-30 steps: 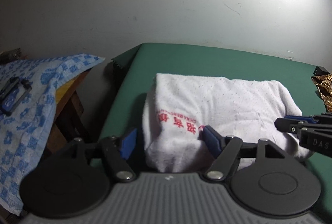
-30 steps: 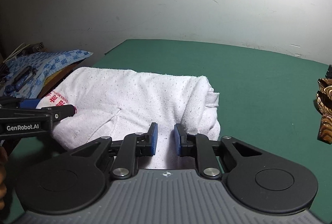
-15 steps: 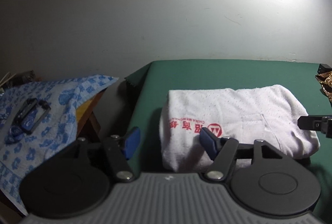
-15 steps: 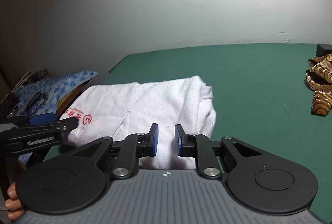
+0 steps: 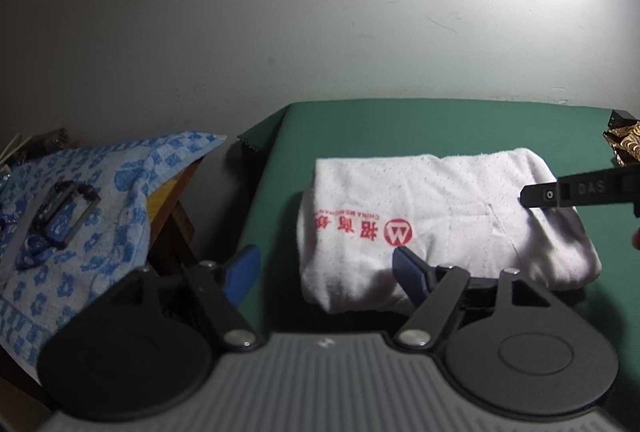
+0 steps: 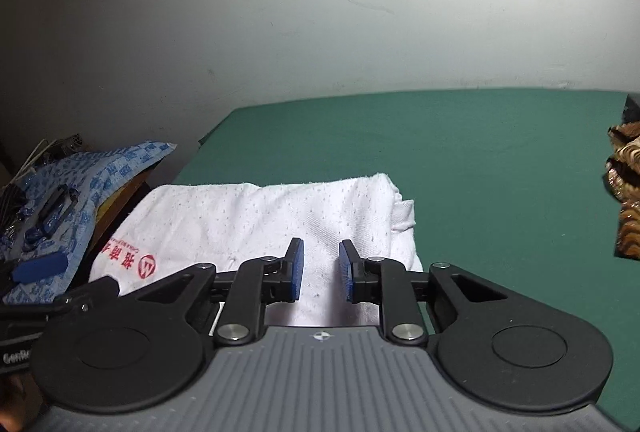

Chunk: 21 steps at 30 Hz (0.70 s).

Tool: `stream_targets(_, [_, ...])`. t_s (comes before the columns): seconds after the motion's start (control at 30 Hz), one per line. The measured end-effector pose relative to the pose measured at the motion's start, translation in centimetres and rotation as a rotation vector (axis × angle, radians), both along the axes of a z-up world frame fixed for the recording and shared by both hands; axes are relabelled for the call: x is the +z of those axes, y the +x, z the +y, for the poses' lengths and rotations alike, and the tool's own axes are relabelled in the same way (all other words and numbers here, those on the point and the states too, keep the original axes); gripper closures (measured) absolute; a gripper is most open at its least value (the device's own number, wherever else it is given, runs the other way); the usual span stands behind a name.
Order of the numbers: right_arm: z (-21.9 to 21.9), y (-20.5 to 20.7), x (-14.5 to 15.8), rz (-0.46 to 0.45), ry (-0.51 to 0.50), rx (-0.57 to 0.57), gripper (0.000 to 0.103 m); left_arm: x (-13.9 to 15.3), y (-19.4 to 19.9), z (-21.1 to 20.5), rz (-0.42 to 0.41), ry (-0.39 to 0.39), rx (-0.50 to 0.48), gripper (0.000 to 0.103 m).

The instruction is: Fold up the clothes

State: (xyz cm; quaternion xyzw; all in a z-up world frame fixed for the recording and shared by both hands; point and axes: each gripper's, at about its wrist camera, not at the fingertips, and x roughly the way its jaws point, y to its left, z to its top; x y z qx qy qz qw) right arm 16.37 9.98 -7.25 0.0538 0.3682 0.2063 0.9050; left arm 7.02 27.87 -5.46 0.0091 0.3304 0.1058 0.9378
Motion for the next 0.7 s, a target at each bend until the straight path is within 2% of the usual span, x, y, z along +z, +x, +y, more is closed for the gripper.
stream_targets(0.03, [-0.2,0.2,-0.1,0.020,0.004,-0.022,0.103,-0.3,0.0,-0.1,0.025,0.003,0.004,0.030])
stream_targets(0.1, [-0.7,-0.3,0.3,0.035,0.020,-0.056,0.103,-0.1,-0.7,-0.3,0.051,0.015,0.003,0.037])
stream_targets(0.17, [-1.2,-1.5,0.9,0.037,0.019,-0.067,0.097,0.5,-1.6,-0.7,0.070,0.023,0.001,0.038])
stream_targets(0.23, [-1.7,-4.4,1.8,0.014,-0.018,-0.031,0.083,1.1,-2.7,-1.1,0.105,0.017,0.019,0.037])
stream_targets(0.27, [-2.1,-5.6,1.9,0.021,-0.024,-0.018,0.080,1.2,-3.2,-1.4,0.118,0.010,0.034,0.032])
stream_targets(0.3, [-2.7,-6.8,1.9,0.039,-0.024,-0.008,0.074,1.2,-3.7,-1.7,0.129,0.006,0.053,0.023])
stream_targets(0.37, [-4.0,-8.6,1.7,0.078,-0.019,-0.010,0.071,1.1,-4.6,-2.6,0.158,0.007,0.096,0.013])
stream_targets(0.43, [-5.3,-10.2,1.4,0.119,-0.014,-0.017,0.066,0.9,-5.6,-3.7,0.181,0.007,0.135,0.012])
stream_targets(0.5, [-6.6,-11.9,1.1,0.160,-0.009,-0.024,0.061,0.9,-6.4,-4.9,0.202,0.009,0.161,0.004])
stream_targets(0.57, [-7.8,-13.3,0.9,0.212,-0.003,-0.029,0.051,1.1,-7.2,-6.2,0.221,0.012,0.178,0.003])
stream_targets(0.6, [-8.3,-13.8,0.8,0.251,0.002,-0.029,0.042,1.3,-7.6,-6.9,0.222,0.012,0.174,0.003])
stream_targets(0.63, [-8.6,-14.3,0.8,0.261,0.000,-0.020,0.037,1.6,-8.0,-7.5,0.219,0.013,0.167,0.003])
stream_targets(0.7, [-9.0,-15.4,1.0,0.248,-0.010,0.008,0.035,2.1,-8.6,-8.9,0.206,0.023,0.163,0.003])
